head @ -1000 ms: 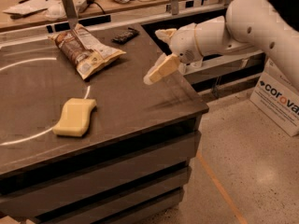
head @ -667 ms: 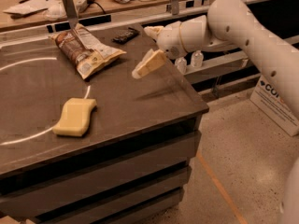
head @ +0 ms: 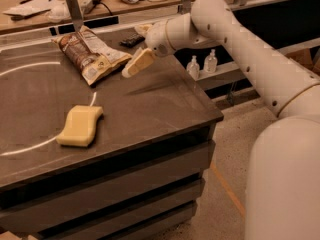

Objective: Move brown chip bag near sponge

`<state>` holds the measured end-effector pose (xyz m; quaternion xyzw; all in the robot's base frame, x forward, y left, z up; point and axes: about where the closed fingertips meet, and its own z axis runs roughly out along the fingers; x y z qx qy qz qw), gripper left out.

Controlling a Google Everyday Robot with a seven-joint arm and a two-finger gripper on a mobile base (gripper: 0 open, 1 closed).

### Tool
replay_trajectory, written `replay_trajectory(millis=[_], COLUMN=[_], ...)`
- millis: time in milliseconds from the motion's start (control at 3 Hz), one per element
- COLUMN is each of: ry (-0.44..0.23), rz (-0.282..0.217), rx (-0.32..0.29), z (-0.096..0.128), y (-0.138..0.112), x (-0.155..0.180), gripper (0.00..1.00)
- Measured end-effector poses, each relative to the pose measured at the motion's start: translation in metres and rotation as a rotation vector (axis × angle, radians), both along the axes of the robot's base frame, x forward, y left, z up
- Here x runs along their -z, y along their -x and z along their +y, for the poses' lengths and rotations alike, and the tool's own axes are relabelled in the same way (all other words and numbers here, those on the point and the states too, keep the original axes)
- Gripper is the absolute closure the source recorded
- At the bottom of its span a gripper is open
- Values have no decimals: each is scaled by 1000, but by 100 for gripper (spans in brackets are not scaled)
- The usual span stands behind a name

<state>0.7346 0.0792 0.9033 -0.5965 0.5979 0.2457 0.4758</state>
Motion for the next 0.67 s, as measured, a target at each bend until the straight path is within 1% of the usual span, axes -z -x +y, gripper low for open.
replay_trajectory(millis=[333, 667], ry=[20, 73], rz=[11, 47], rx=[-19, -14], z=[27, 51], y=[-17, -34], x=[10, 23], gripper=[0, 16])
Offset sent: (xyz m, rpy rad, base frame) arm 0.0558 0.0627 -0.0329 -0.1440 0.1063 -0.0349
